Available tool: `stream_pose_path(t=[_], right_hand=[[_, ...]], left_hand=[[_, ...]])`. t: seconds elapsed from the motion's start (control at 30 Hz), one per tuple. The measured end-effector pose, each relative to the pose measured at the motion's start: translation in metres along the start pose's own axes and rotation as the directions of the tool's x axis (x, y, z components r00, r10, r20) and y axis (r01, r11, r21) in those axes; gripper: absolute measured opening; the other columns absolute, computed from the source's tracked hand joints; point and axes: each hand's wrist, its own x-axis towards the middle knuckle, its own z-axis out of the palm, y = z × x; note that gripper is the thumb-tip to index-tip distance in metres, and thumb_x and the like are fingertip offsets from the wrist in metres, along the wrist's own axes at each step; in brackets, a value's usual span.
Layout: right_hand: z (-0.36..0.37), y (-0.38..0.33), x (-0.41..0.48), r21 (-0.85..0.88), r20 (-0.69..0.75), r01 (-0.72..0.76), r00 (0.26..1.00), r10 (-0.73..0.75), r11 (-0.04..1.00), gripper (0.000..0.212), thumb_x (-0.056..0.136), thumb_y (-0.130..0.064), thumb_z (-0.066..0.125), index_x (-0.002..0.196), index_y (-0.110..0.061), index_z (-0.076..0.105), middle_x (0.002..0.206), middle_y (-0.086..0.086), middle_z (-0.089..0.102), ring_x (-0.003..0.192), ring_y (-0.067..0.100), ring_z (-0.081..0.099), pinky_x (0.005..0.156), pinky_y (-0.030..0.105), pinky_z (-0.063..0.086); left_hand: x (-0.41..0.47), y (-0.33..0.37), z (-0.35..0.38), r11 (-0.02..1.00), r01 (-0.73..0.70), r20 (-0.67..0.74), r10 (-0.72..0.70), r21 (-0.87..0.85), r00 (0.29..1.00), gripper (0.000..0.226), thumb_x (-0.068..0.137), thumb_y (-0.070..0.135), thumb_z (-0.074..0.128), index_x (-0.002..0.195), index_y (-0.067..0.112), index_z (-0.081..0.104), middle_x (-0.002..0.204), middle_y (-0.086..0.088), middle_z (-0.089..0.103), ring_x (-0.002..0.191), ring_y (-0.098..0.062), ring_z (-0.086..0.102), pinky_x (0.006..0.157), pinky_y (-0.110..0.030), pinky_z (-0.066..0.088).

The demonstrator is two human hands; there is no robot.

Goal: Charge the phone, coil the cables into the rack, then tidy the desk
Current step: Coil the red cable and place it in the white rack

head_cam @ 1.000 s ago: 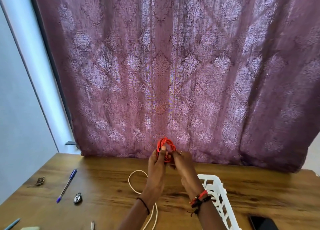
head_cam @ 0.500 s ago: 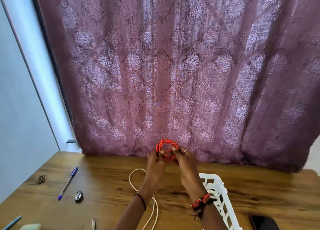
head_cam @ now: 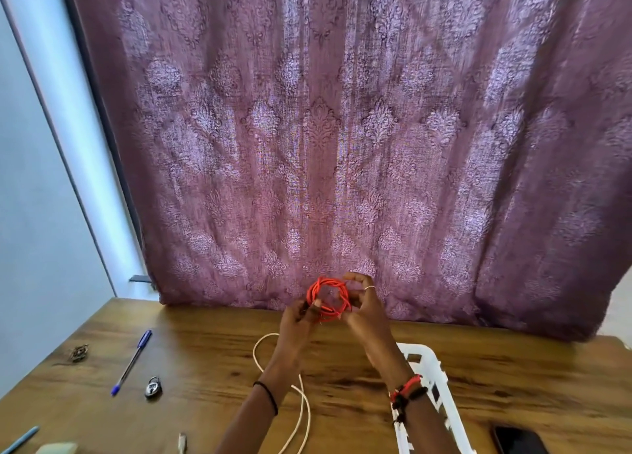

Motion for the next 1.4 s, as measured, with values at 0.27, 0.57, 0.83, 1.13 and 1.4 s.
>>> stream_pose_path(t=[0.27, 0.57, 0.83, 1.13, 1.4], right_hand=[[0.003, 0.011, 0.006, -0.239, -0.176, -0.022, 0.984, -0.021, 0.971, 0.025, 0.076, -0.018, 0.075, 0.092, -0.009, 0.059, 0.087, 0.005, 0.066, 0.081, 0.017, 0.063, 0.077, 0.028, 0.048], [-0.017, 0.013, 0.010, -0.369, 0.050, 0.031, 0.999, -0.014, 0.929, 0.014, 0.092, -0.006, 0.053, 0.095, -0.010, 0.066, 0.078, 0.002, 0.063, 0.073, 0.017, 0.063, 0.073, 0.034, 0.053], [-0.032, -0.006, 0.007, -0.036, 0.151, -0.152, 0.976, 0.156, 0.988, 0.024, 0.092, -0.006, 0.052, 0.079, -0.020, 0.068, 0.071, 0.004, 0.061, 0.050, 0.008, 0.047, 0.047, 0.016, 0.040], [-0.034, -0.008, 0.007, 0.190, 0.268, -0.263, 0.941, 0.208, 0.946, 0.019, 0.096, -0.011, 0.048, 0.083, -0.006, 0.060, 0.058, 0.002, 0.042, 0.042, 0.008, 0.042, 0.043, 0.020, 0.042], [-0.039, -0.006, 0.015, -0.207, 0.235, -0.116, 0.958, 0.164, 0.972, 0.015, 0.088, -0.010, 0.061, 0.076, -0.015, 0.055, 0.061, 0.002, 0.054, 0.043, 0.006, 0.043, 0.040, 0.016, 0.035]], left_hand=[[-0.006, -0.011, 0.000, 0.999, -0.005, -0.046, 0.003, -0.034, 0.999, 0.013, 0.090, 0.002, 0.056, 0.087, 0.011, 0.065, 0.078, -0.002, 0.070, 0.070, -0.013, 0.062, 0.065, -0.024, 0.050], [0.006, -0.014, -0.011, 0.991, 0.108, -0.018, -0.110, -0.072, 0.994, 0.025, 0.087, -0.006, 0.055, 0.073, 0.011, 0.068, 0.059, 0.007, 0.068, 0.056, -0.002, 0.062, 0.058, -0.019, 0.051], [0.015, -0.011, -0.021, 0.965, 0.210, 0.032, -0.207, -0.155, 0.978, 0.026, 0.089, -0.011, 0.046, 0.071, 0.002, 0.059, 0.054, 0.003, 0.067, 0.049, -0.006, 0.064, 0.050, -0.016, 0.053], [0.014, -0.011, -0.023, 0.970, 0.200, 0.006, -0.201, -0.138, 0.980, 0.019, 0.088, -0.009, 0.051, 0.078, 0.002, 0.062, 0.058, 0.004, 0.068, 0.051, -0.004, 0.064, 0.052, -0.015, 0.051], [0.003, -0.002, -0.025, 0.964, 0.180, -0.022, -0.188, -0.197, 0.982, 0.013, 0.088, -0.005, 0.054, 0.081, 0.002, 0.062, 0.058, 0.005, 0.067, 0.052, -0.002, 0.063, 0.051, -0.013, 0.051]])
